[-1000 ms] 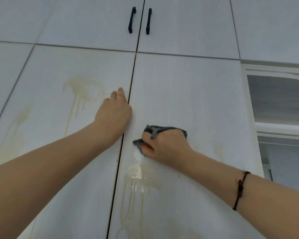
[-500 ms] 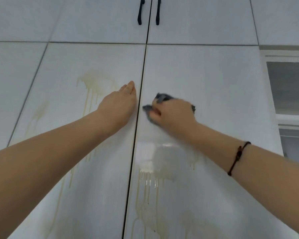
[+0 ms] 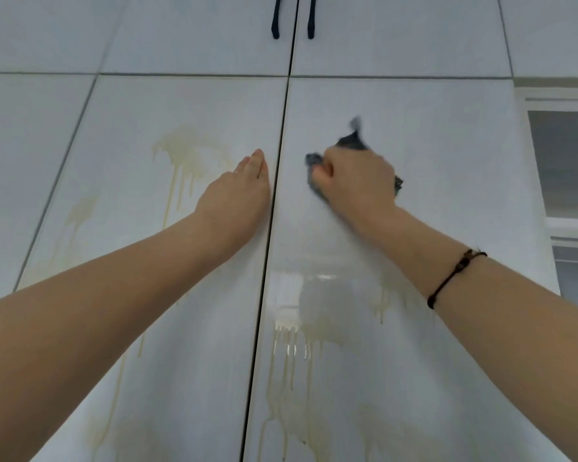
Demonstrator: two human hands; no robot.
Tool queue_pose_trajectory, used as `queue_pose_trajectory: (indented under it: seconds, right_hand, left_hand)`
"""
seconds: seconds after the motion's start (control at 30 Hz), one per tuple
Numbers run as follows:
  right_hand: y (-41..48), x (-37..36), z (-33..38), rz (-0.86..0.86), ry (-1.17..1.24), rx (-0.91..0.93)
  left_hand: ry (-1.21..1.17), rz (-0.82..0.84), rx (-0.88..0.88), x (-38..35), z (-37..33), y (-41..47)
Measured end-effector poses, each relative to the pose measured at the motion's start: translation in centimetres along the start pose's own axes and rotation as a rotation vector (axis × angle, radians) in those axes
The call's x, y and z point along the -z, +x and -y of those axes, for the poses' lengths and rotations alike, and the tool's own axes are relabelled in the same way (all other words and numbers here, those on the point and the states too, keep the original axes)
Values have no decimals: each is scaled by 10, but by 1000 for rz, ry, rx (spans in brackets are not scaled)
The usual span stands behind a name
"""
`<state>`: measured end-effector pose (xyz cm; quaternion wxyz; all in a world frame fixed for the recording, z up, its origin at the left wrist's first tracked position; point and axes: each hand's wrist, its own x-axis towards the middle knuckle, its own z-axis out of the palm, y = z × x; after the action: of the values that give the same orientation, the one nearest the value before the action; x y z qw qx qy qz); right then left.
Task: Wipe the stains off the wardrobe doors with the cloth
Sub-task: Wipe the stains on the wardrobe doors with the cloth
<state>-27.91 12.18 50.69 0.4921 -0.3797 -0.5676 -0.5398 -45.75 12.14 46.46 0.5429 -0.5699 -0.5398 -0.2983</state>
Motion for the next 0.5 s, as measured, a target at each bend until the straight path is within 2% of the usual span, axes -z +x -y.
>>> queue_pose_trajectory:
  seconds: [0.07, 0.1, 0.13, 0.2, 0.27, 0.33, 0.37, 0.43, 0.5]
  right_hand:
    - [-2, -11, 5, -42, -11, -64]
    - [-23, -18, 18, -79, -2, -8]
    - [-55, -22, 34, -80, 57, 117]
    - [-130, -26, 62, 23, 149, 422]
    - [-144, -28, 52, 116, 80, 553]
    - [-98, -24, 23, 57, -16, 444]
    - [-65, -22, -1, -16, -30, 311]
    - [-6, 3, -56, -18, -28, -14]
    - [14, 11, -97, -115, -2, -182]
  left_hand:
    - [0, -4, 15, 2, -1, 0]
    - [0, 6, 20, 4, -3, 0]
    - [9, 4, 27, 6, -4, 0]
    - [57, -25, 37, 7, -7, 0]
    - [125, -41, 42, 7, -13, 2]
    - [158, -25, 56, 4, -19, 4]
    - [167, -15, 60, 4, -21, 7]
    - [177, -5, 62, 3, -22, 10]
    - [195, -14, 58, 3, -21, 12]
